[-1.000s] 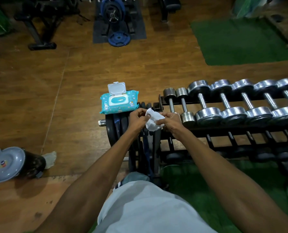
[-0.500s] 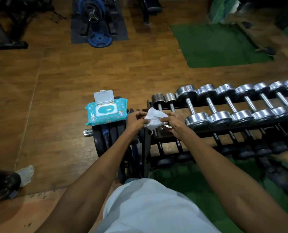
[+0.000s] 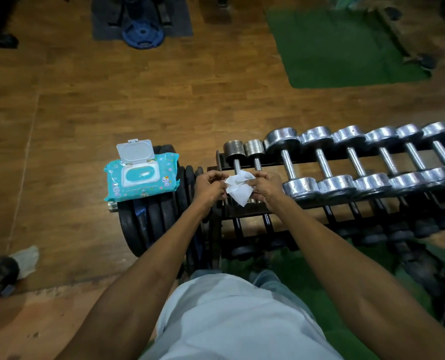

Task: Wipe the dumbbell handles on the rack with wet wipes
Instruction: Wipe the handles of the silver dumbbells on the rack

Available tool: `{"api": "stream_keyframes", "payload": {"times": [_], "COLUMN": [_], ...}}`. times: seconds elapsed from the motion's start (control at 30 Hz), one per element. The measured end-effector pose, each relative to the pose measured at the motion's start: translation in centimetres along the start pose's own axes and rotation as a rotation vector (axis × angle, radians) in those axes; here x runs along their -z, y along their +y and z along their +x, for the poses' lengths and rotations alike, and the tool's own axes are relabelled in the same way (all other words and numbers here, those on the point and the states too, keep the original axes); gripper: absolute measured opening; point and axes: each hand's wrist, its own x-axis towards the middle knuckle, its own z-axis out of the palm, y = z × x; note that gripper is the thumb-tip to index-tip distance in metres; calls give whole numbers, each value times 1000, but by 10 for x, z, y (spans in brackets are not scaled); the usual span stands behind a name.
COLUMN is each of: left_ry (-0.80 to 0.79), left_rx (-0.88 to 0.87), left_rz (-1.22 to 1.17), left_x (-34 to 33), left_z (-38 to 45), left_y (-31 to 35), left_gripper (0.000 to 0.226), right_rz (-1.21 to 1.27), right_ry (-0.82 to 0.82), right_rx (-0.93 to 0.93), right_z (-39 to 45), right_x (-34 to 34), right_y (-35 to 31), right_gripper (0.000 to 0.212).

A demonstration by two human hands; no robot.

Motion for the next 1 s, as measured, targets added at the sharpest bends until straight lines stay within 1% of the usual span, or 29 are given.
{"api": "stream_keyframes", "payload": {"times": [0.17, 0.3, 0.47, 0.57, 0.77, 0.87, 0.93, 1.0], "left_ry": [139, 324, 562, 674, 759, 728, 697, 666], "left_rx": [64, 113, 142, 165, 187, 181, 168, 155], "left_rz": [-24, -46, -53, -14, 176, 341, 495, 587], "left_x": [-31, -57, -85, -99, -121, -129, -134, -137], "left_z": [10, 10, 6, 3, -6, -13, -18, -20], "left_y": [1, 4, 3, -1, -11, -18, -21, -23], "left_gripper": [20, 18, 13, 12, 15, 13, 19, 23], "right_rz": [-35, -73, -136, -185, -254, -386, -461, -556], "right_ry": [-133, -267, -388, -437, -493, -507, -531, -573], "right_rx": [-21, -25, -62, -63, -26, 54, 87, 125], "right_z": [43, 68, 96, 109, 128, 135, 138, 138], "right_x": [13, 28, 43, 49, 50, 44, 38, 33], "right_y": [-6, -20, -33, -38, -44, -46, -43, -40], "right_gripper": [23, 24, 26, 25, 28, 32, 27, 17]}}
